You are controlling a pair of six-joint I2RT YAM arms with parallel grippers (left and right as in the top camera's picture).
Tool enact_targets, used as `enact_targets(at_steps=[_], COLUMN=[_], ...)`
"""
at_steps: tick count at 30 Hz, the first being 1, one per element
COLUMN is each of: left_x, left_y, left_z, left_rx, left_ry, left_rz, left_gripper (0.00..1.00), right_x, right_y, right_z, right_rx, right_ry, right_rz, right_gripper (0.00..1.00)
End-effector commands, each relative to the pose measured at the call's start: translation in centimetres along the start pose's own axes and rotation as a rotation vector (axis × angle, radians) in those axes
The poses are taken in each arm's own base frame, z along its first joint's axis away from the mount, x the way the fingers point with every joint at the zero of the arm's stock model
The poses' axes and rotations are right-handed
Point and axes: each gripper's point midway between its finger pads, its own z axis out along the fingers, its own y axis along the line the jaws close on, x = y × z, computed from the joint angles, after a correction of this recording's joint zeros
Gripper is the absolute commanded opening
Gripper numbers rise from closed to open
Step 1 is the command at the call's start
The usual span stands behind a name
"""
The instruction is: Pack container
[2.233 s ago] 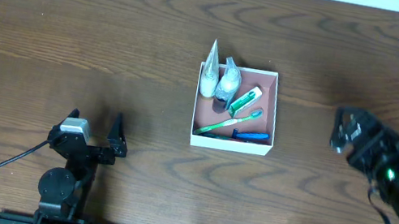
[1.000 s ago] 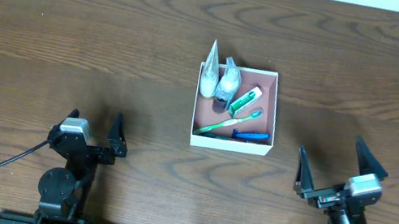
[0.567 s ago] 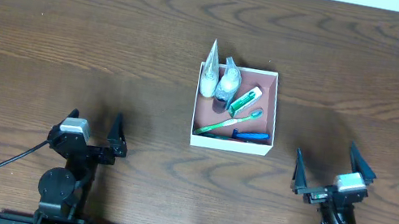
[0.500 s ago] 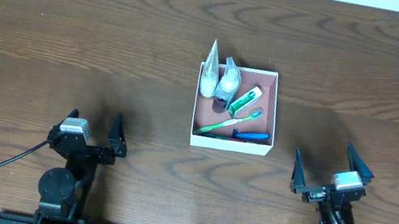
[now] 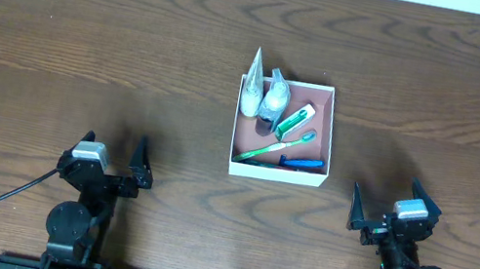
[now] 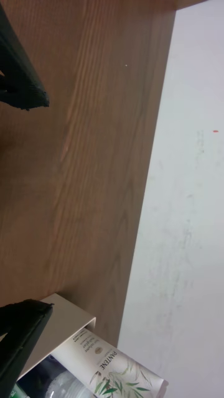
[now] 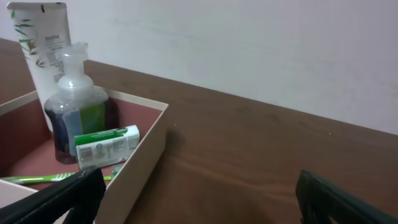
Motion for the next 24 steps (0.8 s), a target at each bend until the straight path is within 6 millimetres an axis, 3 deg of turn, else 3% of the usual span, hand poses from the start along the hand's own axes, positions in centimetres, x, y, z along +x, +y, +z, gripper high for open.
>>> enact_targets(at_steps=[1,5,24], left_x=[1.47,1.47,1.47], left_y=[0.77,0.78,0.78], left_z=[0.06,0.06,0.06], left_rx=[-0.034,-0.034,-0.034], left_ry=[0.044,0.044,0.044], left_rz=[0.002,0.002,0.002], left_gripper=[0.98,0.98,0.98], right_x=[0.28,0.29,0.23], right_y=[-0.91,-0.91,-0.92], right_z=[-0.06,-0.06,-0.06], right_rx=[0.047,0.047,0.047], right_ry=[0.009,0.007,0.005], right_rz=[-0.008,0.060,0.058], right_gripper=[0.99,0.99,0.99])
